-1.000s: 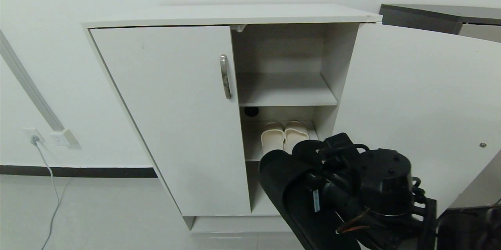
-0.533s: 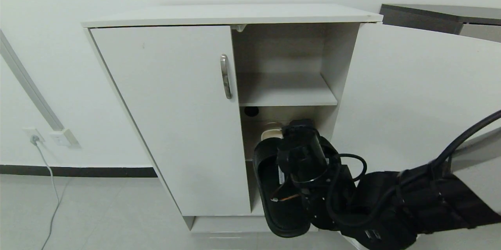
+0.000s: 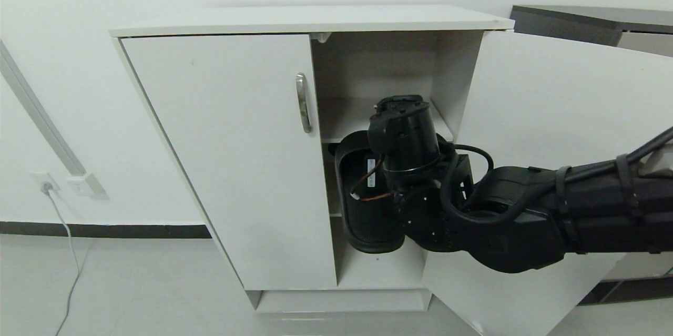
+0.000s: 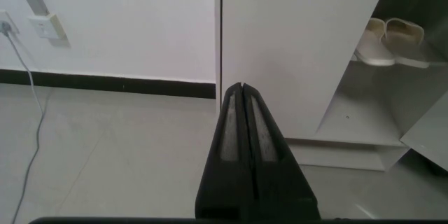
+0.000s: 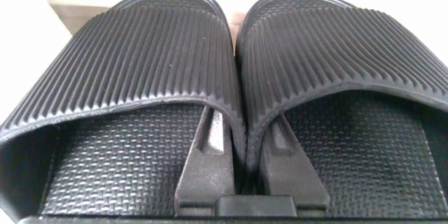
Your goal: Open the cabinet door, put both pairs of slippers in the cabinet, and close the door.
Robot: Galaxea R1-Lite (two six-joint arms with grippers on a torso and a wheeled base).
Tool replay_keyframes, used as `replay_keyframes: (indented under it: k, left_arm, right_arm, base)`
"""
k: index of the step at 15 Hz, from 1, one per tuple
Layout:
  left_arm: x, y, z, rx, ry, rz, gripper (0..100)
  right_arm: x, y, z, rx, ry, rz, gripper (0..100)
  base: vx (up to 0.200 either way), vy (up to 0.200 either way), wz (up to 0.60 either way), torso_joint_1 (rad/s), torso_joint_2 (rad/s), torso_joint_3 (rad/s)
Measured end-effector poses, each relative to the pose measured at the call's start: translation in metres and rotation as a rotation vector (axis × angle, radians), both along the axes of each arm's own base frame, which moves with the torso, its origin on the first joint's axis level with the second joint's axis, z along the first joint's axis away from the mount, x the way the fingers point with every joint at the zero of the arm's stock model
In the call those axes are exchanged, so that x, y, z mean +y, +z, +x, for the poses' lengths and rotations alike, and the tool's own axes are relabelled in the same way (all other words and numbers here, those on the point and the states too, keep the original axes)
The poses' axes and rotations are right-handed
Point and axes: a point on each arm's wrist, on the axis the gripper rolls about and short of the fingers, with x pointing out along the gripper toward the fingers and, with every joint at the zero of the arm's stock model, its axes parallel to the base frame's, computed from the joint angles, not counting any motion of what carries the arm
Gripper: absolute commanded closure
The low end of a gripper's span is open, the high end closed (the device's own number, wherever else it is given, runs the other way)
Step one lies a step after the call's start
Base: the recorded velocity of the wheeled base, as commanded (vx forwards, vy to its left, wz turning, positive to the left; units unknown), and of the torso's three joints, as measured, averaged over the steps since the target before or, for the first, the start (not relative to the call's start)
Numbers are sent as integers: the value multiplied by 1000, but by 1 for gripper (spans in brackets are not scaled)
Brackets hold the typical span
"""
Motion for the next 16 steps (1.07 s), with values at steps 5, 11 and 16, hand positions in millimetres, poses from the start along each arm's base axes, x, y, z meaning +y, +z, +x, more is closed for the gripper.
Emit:
replay_keyframes:
  k: [5, 11, 16]
  left_arm:
    - [0, 0, 0, 0, -1, 0, 100]
    - [0, 1, 0, -2, -1, 0, 100]
    - [0, 0, 0, 0, 1, 0, 100]
  right_arm:
    - [-2, 2, 3, -4, -8, -3, 100]
    - [-2, 2, 2, -5, -6, -1, 100]
    - [-1, 2, 2, -5, -5, -2, 100]
  base:
    - [80, 0, 0, 0, 0, 1]
    - [200, 0, 0, 4, 5, 3]
    - [160, 0, 0, 3, 4, 3]
